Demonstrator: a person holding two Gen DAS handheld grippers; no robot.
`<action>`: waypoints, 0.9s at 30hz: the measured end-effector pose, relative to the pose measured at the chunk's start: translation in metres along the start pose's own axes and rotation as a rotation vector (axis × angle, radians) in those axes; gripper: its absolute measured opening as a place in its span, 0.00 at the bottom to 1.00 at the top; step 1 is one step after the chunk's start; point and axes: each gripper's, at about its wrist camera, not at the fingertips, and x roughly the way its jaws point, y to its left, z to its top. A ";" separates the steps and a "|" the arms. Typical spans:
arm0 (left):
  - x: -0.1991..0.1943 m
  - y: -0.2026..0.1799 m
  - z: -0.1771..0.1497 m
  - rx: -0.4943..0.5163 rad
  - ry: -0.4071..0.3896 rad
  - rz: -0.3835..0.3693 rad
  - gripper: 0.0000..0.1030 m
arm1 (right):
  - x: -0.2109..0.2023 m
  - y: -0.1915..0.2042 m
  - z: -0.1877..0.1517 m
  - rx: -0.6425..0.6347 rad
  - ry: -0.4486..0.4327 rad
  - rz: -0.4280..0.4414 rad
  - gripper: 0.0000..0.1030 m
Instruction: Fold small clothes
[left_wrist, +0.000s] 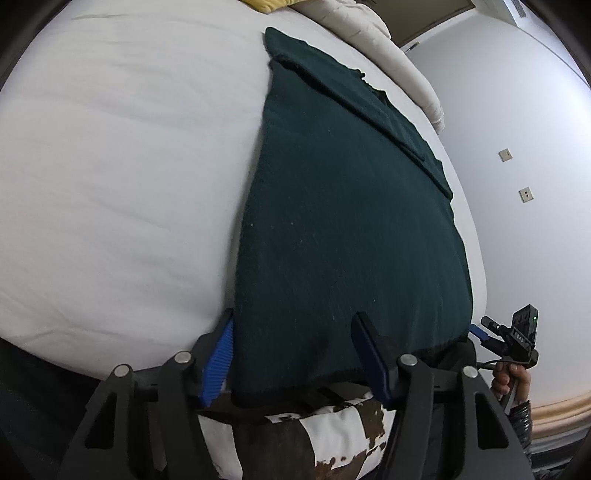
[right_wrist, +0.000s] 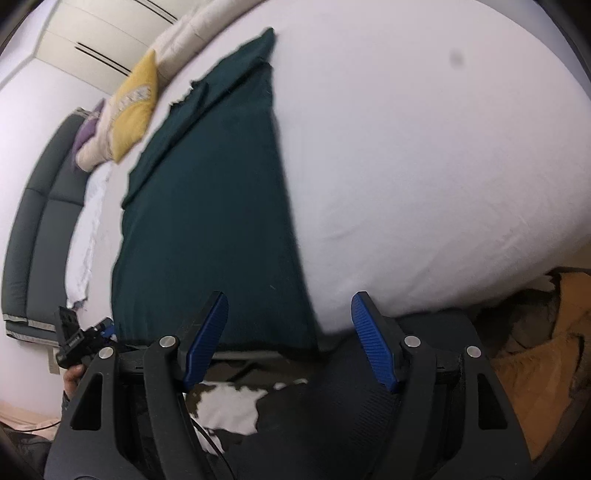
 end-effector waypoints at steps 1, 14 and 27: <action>0.001 0.000 0.000 -0.007 0.000 0.006 0.47 | 0.001 -0.002 0.001 0.001 0.011 -0.005 0.64; 0.005 0.002 -0.007 -0.013 0.040 0.013 0.09 | 0.025 0.001 0.000 -0.036 0.115 -0.018 0.47; -0.028 -0.004 -0.003 -0.005 -0.025 -0.067 0.07 | 0.000 0.003 0.000 -0.020 -0.003 0.075 0.06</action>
